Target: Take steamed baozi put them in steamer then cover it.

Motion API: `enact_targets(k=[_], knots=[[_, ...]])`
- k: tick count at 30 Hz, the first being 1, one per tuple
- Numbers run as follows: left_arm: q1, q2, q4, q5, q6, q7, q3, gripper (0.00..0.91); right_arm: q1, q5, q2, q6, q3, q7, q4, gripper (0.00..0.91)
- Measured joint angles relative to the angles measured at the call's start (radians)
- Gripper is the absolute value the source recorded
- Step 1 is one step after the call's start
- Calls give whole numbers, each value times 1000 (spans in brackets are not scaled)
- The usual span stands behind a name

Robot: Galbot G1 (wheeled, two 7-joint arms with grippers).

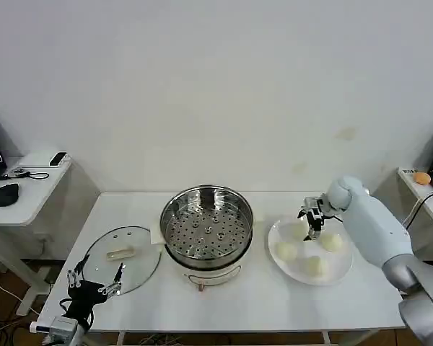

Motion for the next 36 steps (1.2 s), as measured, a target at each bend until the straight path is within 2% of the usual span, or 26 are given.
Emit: enact_targets(k=[5, 6, 7, 12, 16, 28, 36], knots=[[-1, -1, 1, 2, 0, 3, 1, 907, -3, -5, -3, 0, 2, 4, -7, 856], [-1, 0, 2, 3, 0, 3, 1, 907, -4, -5, -3, -1, 3, 5, -8, 806], [-1, 1, 4, 3, 0, 3, 1, 907, -5, -6, -3, -1, 4, 6, -9, 806], [-1, 2, 11, 5, -1, 2, 1, 907, -10, -7, 0, -7, 12, 13, -20, 665], [1, 0, 11, 10, -4, 1, 1, 907, -11, -7, 0, -8, 17, 19, -25, 605], [3, 1, 11, 14, -4, 1, -1, 907, -2, 6, -16, -13, 29, 17, -13, 605], [0, 7, 18, 17, -4, 1, 4, 907, 40, 53, -49, -34, 11, -4, 50, 605]])
